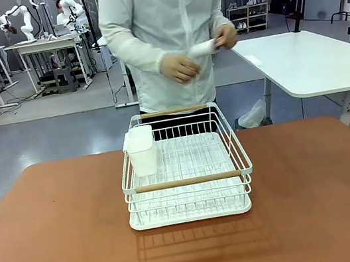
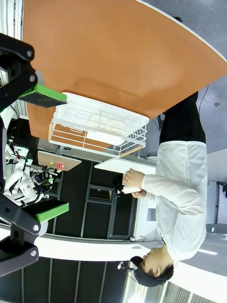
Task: Clean the table.
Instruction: Pick up the Lint Roller when the human hands it over, then clean the table with the Lint Roller when the human lifts the Dish drying rack.
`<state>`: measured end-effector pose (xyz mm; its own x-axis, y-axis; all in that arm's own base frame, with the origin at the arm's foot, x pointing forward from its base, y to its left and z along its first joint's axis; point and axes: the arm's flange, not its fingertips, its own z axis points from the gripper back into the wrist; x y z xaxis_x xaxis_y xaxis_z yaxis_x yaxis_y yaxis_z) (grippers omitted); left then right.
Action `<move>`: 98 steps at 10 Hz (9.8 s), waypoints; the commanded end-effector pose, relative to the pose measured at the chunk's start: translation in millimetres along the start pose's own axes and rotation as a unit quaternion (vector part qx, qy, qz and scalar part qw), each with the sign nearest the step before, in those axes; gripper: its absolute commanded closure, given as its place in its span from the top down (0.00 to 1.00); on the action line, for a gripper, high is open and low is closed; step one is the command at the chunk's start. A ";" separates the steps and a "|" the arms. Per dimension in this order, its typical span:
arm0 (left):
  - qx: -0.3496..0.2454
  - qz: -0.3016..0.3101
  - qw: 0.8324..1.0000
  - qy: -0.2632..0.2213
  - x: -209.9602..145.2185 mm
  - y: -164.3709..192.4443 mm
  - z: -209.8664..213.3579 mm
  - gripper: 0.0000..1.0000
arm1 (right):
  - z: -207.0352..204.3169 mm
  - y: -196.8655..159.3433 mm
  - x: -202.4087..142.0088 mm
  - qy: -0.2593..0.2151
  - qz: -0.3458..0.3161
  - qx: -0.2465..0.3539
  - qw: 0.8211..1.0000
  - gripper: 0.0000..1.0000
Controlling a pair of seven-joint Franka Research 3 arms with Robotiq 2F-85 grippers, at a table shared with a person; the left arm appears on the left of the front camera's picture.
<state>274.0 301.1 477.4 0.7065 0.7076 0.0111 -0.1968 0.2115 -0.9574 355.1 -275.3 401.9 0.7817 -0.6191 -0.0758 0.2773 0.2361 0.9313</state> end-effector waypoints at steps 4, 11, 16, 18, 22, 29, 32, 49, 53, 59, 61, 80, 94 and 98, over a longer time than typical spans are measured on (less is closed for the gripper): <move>-0.011 -0.008 1.000 0.000 -0.3 -1.6 3.2 1.00 | 1.0 4.5 -3.1 0.001 -0.009 0.005 1.000 1.00; -0.011 -0.008 1.000 0.000 -0.3 -1.6 3.2 1.00 | 1.0 4.5 -3.1 0.001 -0.009 0.005 1.000 1.00; -0.011 -0.008 1.000 0.000 -0.3 -1.6 3.2 1.00 | 1.0 4.5 -3.1 0.001 -0.009 0.005 1.000 1.00; -0.011 -0.008 1.000 0.000 -0.3 -1.6 3.2 1.00 | 1.0 4.5 -3.1 0.001 -0.009 0.005 1.000 1.00; -0.011 -0.008 1.000 0.000 -0.3 -1.6 3.2 1.00 | 1.0 4.5 -3.1 0.001 -0.009 0.005 1.000 1.00; 0.127 0.119 0.985 -0.004 -46.3 -113.8 -61.9 1.00 | 1.0 4.5 -3.1 0.001 -0.009 0.005 1.000 1.00; 0.175 0.150 0.973 -0.001 -74.1 -129.6 -124.0 1.00 | 1.0 4.5 -3.1 0.001 -0.009 0.005 1.000 1.00; 0.137 0.072 0.988 -0.016 -106.6 -90.9 -281.4 1.00 | 1.0 4.5 -3.1 0.001 -0.009 0.005 1.000 1.00; 0.127 0.061 0.990 -0.024 -98.8 -91.2 -294.5 1.00 | 1.0 4.5 -3.1 0.001 -0.009 0.005 1.000 1.00; 0.129 0.062 0.989 -0.032 -92.7 -90.9 -302.7 0.68 | 1.0 4.5 -3.1 0.001 -0.009 0.005 1.000 1.00; 0.128 0.065 0.989 -0.030 -92.0 -91.3 -302.4 0.64 | 1.0 4.5 -3.1 0.001 -0.009 0.005 1.000 1.00; 0.136 0.075 0.988 -0.025 -92.3 -98.3 -294.5 0.00 | 1.0 4.5 -3.1 0.001 -0.009 0.005 1.000 1.00; 0.136 0.075 0.988 -0.025 -92.3 -98.3 -294.5 0.00 | 1.0 4.5 -3.1 0.001 -0.009 0.005 1.000 1.00; 0.136 0.075 0.988 -0.025 -92.3 -98.3 -294.5 0.00 | 1.0 4.5 -3.1 0.001 -0.009 0.005 1.000 1.00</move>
<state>428.3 17.4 484.6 0.6220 0.7755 -0.1079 -0.4770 0.2660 -0.8377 354.7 -275.5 401.3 0.7808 -0.6200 -0.0773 0.2797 0.2363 0.9306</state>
